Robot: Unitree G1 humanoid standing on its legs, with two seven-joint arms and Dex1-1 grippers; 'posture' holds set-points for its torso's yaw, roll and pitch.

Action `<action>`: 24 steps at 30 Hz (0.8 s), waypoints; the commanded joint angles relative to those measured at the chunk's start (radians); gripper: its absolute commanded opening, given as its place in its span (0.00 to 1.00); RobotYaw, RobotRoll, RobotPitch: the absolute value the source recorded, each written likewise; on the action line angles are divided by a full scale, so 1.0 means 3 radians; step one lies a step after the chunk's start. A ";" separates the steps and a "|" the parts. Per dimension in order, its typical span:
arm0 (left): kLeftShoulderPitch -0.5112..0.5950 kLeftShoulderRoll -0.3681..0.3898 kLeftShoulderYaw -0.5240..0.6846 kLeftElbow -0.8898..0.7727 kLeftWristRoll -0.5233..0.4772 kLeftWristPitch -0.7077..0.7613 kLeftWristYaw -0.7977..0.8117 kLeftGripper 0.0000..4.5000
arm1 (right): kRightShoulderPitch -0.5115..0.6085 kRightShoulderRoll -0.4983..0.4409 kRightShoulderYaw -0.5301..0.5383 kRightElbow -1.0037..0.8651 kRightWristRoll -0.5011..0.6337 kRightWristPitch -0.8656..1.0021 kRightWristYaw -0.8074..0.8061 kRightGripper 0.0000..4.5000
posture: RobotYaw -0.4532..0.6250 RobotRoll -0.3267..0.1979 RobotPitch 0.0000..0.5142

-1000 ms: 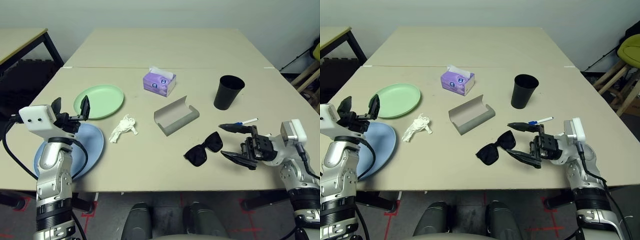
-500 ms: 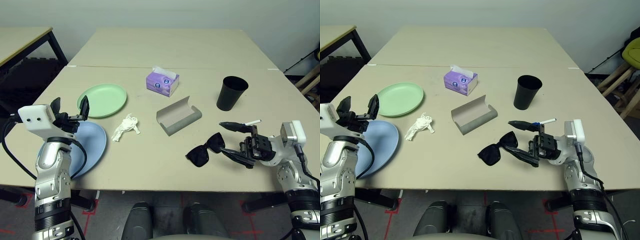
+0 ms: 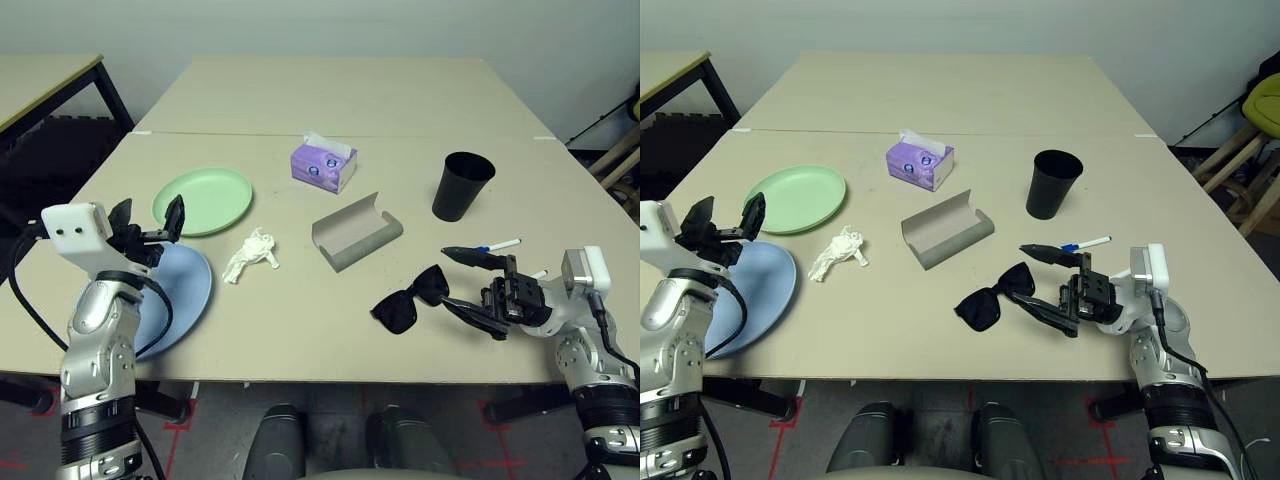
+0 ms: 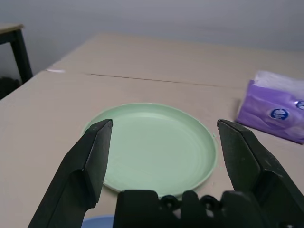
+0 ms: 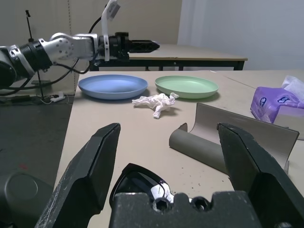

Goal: Organize and tidy the items on the table.

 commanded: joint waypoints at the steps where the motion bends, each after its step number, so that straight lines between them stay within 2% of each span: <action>1: -0.0046 0.0247 -0.0007 -0.0288 -0.0277 0.0445 -0.0213 1.00 | -0.0010 -0.0028 -0.0052 0.0048 0.0001 -0.0039 -0.0008 0.99 | 0.57 0.62 0.05; 3: 0.0027 0.0502 -0.0006 -0.0432 -0.0475 0.0706 -0.0496 1.00 | -0.0015 -0.0034 -0.0057 0.0062 -0.0002 -0.0044 -0.0010 0.99 | 0.57 0.62 0.05; 7: 0.0286 0.0992 0.0023 -0.0562 -0.0618 0.0944 -0.1031 1.00 | -0.0003 -0.0048 -0.0059 0.0069 -0.0003 -0.0042 -0.0006 0.99 | 0.57 0.62 0.06; 10: 0.0558 0.1341 0.0050 -0.0519 -0.0513 0.0982 -0.1362 1.00 | 0.0008 -0.0057 -0.0058 0.0069 -0.0007 -0.0039 0.0000 0.99 | 0.57 0.62 0.06; 13: 0.0762 0.1545 0.0076 -0.0431 -0.0394 0.0929 -0.1575 1.00 | 0.0008 -0.0063 -0.0055 0.0082 -0.0017 -0.0045 0.0001 0.99 | 0.57 0.62 0.06; 16: 0.0905 0.1646 0.0103 -0.0317 -0.0256 0.0896 -0.1670 1.00 | 0.0007 -0.0065 -0.0055 0.0089 -0.0022 -0.0050 0.0000 0.99 | 0.57 0.62 0.06; 24: 0.0832 0.1622 0.0263 0.0248 -0.0026 0.1156 -0.1364 1.00 | 0.0014 -0.0073 -0.0054 0.0124 -0.0039 -0.0082 0.0014 0.99 | 0.57 0.62 0.07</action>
